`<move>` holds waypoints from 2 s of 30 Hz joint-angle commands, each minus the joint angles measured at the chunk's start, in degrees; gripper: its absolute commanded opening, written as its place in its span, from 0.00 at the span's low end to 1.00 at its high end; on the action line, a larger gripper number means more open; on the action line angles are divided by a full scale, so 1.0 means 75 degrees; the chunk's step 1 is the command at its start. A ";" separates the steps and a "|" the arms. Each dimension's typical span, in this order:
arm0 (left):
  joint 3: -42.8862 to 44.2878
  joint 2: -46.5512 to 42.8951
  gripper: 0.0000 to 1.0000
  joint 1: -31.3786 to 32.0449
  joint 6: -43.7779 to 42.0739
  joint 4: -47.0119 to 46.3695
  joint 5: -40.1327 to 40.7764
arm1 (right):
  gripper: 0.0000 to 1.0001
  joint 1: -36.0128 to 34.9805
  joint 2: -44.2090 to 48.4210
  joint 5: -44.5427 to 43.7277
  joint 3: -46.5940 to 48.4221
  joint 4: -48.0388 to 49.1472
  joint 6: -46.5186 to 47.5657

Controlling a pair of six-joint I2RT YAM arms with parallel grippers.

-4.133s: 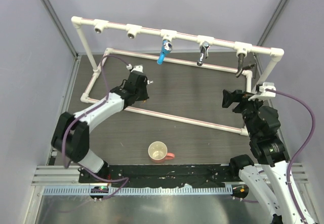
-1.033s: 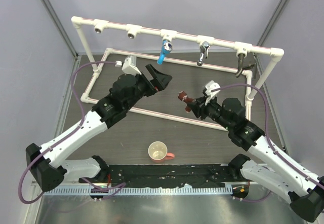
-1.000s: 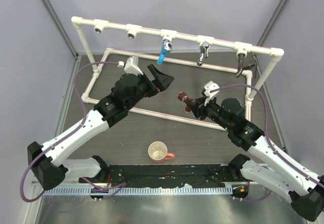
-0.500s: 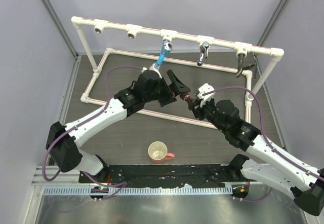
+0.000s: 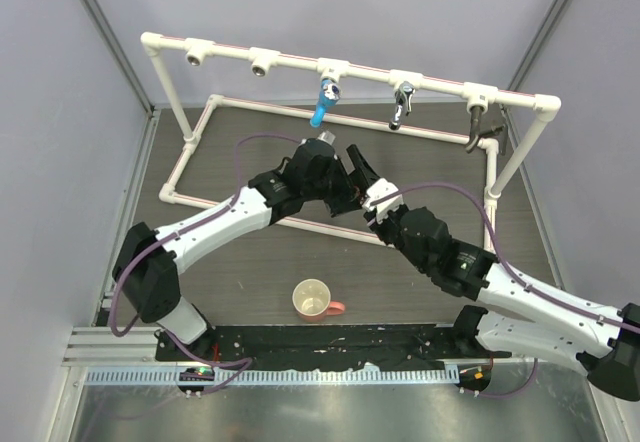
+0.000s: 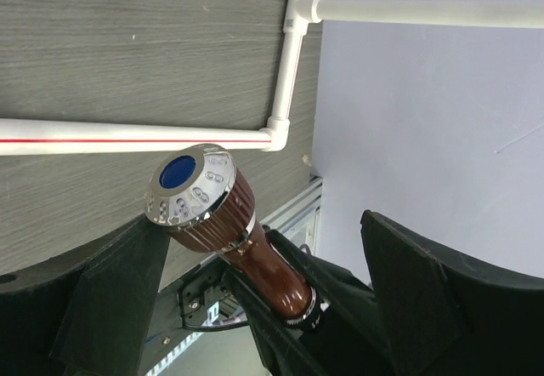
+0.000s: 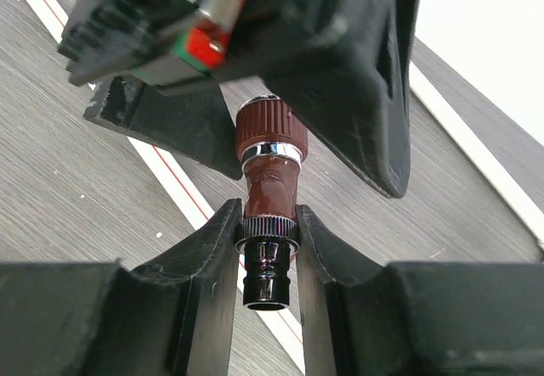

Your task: Install the water faucets

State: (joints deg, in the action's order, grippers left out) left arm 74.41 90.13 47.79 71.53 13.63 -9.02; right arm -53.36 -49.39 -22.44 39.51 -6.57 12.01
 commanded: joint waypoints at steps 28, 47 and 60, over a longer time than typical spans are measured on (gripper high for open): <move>-0.0931 -0.0485 0.00 -0.0266 0.0622 -0.1956 -0.0954 | 0.07 -0.1029 -0.1243 -0.1673 0.0369 0.0513 0.0696; -0.3838 -0.3143 0.00 -0.2281 -0.0500 -0.2828 -0.0230 | 0.85 -0.0141 -0.1981 0.0876 0.1213 -0.0905 -0.1401; -0.3723 -0.6542 0.00 -0.4286 -0.4870 0.0327 0.1506 | 0.71 0.1385 -0.4944 0.3577 0.2136 -0.0355 -0.1989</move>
State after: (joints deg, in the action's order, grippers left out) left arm 42.65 45.06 16.36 49.91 10.50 -2.98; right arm -43.72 -79.50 -2.76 50.72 -12.58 -1.10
